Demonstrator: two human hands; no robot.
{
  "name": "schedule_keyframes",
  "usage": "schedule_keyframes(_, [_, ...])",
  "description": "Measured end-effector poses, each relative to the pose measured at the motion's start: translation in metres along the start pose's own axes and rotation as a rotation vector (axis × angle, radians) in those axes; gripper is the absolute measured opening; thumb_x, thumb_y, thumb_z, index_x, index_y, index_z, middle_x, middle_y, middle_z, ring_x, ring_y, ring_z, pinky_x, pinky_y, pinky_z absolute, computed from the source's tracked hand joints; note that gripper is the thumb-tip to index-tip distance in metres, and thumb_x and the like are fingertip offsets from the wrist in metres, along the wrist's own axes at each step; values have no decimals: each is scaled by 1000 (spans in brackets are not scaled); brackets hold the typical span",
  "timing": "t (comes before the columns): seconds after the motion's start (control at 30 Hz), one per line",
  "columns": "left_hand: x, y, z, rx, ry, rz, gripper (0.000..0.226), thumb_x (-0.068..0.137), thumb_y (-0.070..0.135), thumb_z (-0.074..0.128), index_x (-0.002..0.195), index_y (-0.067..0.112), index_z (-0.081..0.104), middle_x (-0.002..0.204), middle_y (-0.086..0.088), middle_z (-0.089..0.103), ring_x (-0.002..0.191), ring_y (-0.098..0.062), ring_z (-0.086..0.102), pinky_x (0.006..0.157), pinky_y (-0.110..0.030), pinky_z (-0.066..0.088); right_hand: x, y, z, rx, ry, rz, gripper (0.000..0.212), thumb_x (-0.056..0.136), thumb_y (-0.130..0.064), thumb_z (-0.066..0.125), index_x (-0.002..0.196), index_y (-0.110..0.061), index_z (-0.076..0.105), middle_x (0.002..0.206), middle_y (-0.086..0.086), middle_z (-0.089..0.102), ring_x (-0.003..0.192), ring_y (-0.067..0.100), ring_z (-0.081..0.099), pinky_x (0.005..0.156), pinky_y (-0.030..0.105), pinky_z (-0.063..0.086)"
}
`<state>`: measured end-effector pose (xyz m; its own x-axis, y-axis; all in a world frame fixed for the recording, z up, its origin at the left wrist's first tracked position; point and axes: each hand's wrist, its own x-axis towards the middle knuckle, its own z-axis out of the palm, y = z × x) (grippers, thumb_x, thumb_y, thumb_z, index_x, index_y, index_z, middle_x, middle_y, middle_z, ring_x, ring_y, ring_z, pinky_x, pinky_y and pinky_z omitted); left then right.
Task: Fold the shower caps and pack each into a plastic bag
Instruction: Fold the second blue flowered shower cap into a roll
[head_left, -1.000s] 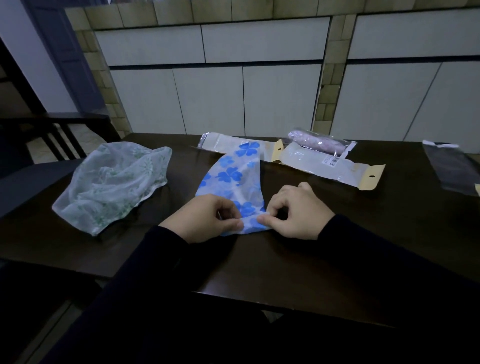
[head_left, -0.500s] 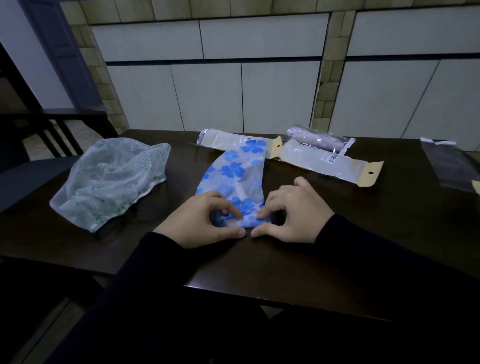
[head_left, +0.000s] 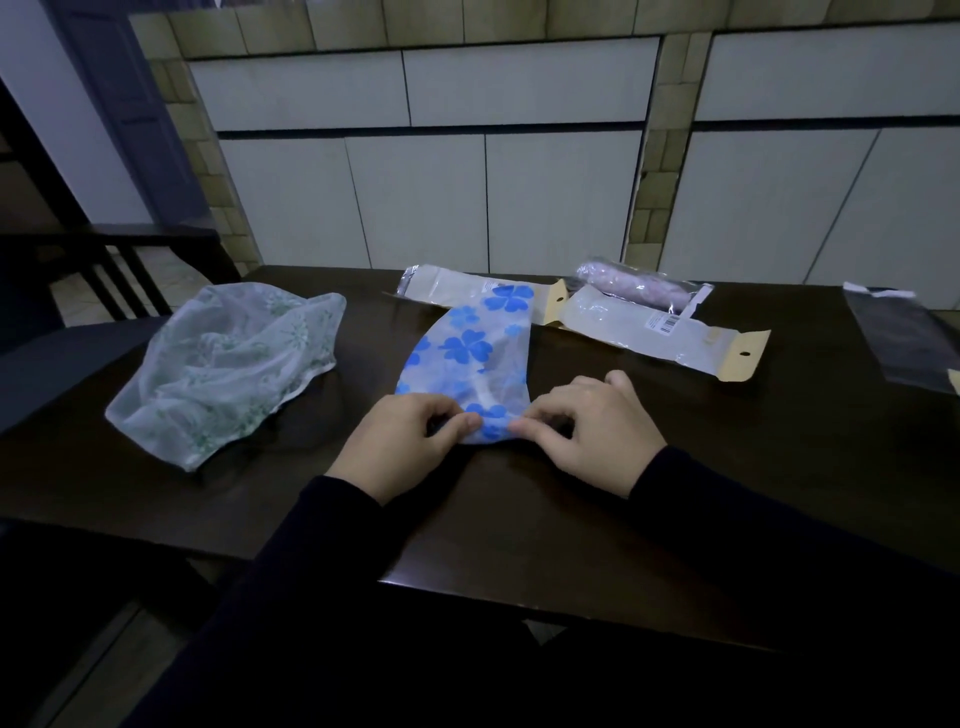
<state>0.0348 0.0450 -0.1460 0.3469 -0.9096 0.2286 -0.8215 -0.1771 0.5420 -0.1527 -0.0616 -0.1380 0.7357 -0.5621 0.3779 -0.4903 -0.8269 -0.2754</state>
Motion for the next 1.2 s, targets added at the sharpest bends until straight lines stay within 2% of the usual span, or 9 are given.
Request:
schedule_keyframes(0.1, [1, 2, 0, 3, 55, -29, 30, 83, 51, 64, 70, 24, 68, 61, 7, 63, 62, -3, 57, 56, -16, 37, 3, 0, 3, 34, -11, 71, 32, 91, -57, 46, 87, -35, 69, 77, -13, 64, 80, 5, 50, 78, 31, 22])
schedule_keyframes(0.23, [2, 1, -4, -31, 100, -55, 28, 79, 48, 71, 67, 23, 67, 60, 9, 63, 62, 2, 57, 56, -10, 37, 3, 2, 5, 132, -27, 171, 32, 91, -59, 47, 86, -36, 70, 79, -16, 66, 81, 1, 52, 85, 33, 24])
schedule_keyframes(0.5, [8, -1, -6, 24, 35, -44, 27, 81, 46, 70, 69, 22, 69, 65, 7, 64, 65, -2, 56, 55, -11, 35, 6, -4, 7, 125, -11, 262, 28, 87, -58, 55, 81, -36, 70, 72, -17, 62, 78, 0, 52, 82, 31, 22])
schedule_keyframes(0.73, [2, 1, 0, -37, 40, 52, 13, 79, 30, 75, 79, 27, 62, 72, 6, 56, 63, -1, 49, 62, -13, 36, -1, -13, 3, -37, 71, 125, 12, 88, -50, 56, 85, -38, 55, 88, -16, 50, 87, 6, 44, 77, 32, 20])
schedule_keyframes(0.83, [2, 1, 0, -36, 41, 72, 12, 78, 29, 77, 75, 32, 66, 77, 6, 57, 65, -1, 49, 66, -15, 37, -3, -20, 3, -153, 87, 4, 11, 92, -45, 54, 90, -36, 60, 98, -16, 55, 92, 11, 45, 76, 32, 14])
schedule_keyframes(0.93, [2, -1, -1, -3, 63, 103, 9, 77, 36, 76, 78, 27, 74, 81, 7, 60, 71, 1, 53, 68, -7, 36, -3, -19, 0, -208, 20, 1, 26, 96, -50, 43, 102, -37, 65, 105, -16, 61, 94, 11, 45, 81, 35, 15])
schedule_keyframes(1.07, [-1, -7, -9, 4, -1, 183, 41, 63, 67, 69, 87, 34, 73, 88, 15, 59, 83, 3, 56, 74, -7, 37, -5, -18, -4, -232, -46, -26, 45, 87, -67, 42, 109, -36, 67, 97, -13, 59, 88, 11, 41, 83, 36, 17])
schedule_keyframes(1.13, [-1, -13, -13, 52, -51, 227, 45, 65, 75, 61, 92, 40, 70, 92, 18, 58, 87, -1, 54, 77, -11, 36, -3, -17, -5, -224, -66, -15, 44, 86, -67, 45, 110, -37, 67, 95, -14, 58, 85, 9, 39, 80, 33, 17])
schedule_keyframes(1.2, [1, -17, -13, 69, -48, 240, 37, 70, 69, 57, 92, 42, 69, 92, 20, 58, 88, -1, 53, 78, -13, 36, -2, -16, -6, -211, -58, -8, 37, 90, -61, 46, 106, -37, 68, 95, -14, 60, 84, 9, 40, 77, 31, 15])
